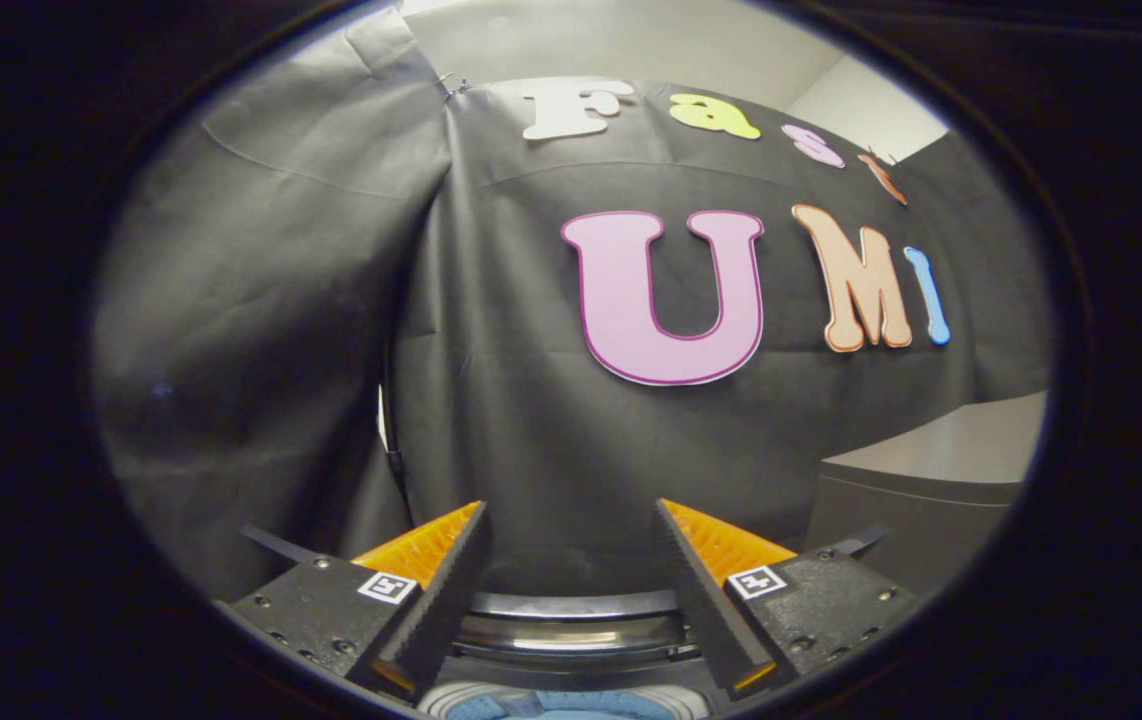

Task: Put the clothes into the washing machine and then close the washing machine lid.

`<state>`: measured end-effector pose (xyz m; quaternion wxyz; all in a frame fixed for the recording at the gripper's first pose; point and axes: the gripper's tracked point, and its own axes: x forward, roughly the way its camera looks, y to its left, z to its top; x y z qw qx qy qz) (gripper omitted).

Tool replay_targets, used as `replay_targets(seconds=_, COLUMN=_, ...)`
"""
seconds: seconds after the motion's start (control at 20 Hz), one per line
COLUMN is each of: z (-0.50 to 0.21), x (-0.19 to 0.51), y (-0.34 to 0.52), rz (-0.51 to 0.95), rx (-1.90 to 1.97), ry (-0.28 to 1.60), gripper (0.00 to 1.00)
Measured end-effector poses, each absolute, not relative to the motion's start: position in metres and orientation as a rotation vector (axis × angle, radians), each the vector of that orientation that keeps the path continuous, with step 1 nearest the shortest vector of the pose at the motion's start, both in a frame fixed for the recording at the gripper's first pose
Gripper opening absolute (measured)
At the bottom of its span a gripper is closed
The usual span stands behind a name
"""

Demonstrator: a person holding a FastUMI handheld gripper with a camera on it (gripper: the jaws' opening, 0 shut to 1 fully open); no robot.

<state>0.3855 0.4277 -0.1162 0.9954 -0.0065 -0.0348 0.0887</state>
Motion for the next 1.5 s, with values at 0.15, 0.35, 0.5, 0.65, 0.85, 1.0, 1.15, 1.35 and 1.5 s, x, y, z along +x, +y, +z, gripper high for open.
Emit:
replay_targets(seconds=0.15, z=-0.125, x=0.371, y=0.424, rz=0.172, rx=-0.019, ry=-0.038, gripper=0.97)
replay_targets(seconds=0.35, z=-0.159, x=0.336, y=0.412, rz=0.152, rx=-0.026, ry=0.062, gripper=0.97)
replay_targets(seconds=0.5, z=-0.189, x=0.316, y=0.402, rz=0.144, rx=-0.036, ry=0.136, gripper=0.97)
replay_targets(seconds=0.65, z=-0.197, x=0.308, y=0.390, rz=0.135, rx=-0.028, ry=0.158, gripper=0.97)
replay_targets(seconds=0.85, z=-0.195, x=0.298, y=0.381, rz=0.149, rx=-0.002, ry=0.158, gripper=0.97)
replay_targets(seconds=1.0, z=-0.198, x=0.278, y=0.372, rz=0.159, rx=-0.047, ry=0.133, gripper=0.97)
replay_targets(seconds=1.15, z=-0.214, x=0.261, y=0.369, rz=0.178, rx=-0.077, ry=0.162, gripper=0.96)
replay_targets(seconds=1.35, z=-0.213, x=0.228, y=0.378, rz=0.228, rx=-0.076, ry=0.171, gripper=0.97)
replay_targets(seconds=1.5, z=-0.209, x=0.203, y=0.383, rz=0.266, rx=-0.104, ry=0.163, gripper=0.97)
